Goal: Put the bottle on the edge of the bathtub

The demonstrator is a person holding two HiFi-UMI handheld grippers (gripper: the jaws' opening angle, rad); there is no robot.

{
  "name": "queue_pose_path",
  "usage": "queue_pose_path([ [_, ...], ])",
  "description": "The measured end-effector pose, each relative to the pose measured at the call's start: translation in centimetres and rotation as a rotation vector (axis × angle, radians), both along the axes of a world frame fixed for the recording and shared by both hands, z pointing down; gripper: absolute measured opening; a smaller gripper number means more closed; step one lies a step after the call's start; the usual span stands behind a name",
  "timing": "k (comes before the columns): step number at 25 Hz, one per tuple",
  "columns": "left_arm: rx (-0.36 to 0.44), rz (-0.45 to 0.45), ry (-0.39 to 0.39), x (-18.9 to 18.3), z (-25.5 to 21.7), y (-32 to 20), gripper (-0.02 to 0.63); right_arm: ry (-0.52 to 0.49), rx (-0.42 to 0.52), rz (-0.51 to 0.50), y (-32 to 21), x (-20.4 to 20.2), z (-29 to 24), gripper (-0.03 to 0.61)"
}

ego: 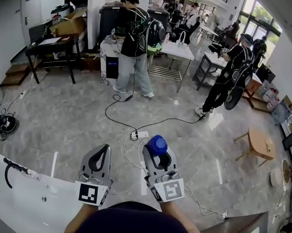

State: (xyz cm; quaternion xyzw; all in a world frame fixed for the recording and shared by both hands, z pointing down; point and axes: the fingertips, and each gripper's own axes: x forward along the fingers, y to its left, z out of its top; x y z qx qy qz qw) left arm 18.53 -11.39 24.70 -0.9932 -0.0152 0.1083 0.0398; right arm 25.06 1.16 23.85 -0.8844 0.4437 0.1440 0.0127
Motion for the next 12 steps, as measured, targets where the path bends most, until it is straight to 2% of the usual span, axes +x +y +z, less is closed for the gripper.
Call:
queue_pose_path([
  [8, -0.004, -0.035, 0.001, 0.5, 0.4, 1.0, 0.002, -0.012, 0.008, 0.009, 1.7, 2.0, 0.6, 0.155],
  [12, 0.008, -0.081, -0.018, 0.1, 0.7, 1.2, 0.003, 0.004, 0.015, -0.037, 1.2, 2.3, 0.2, 0.155],
])
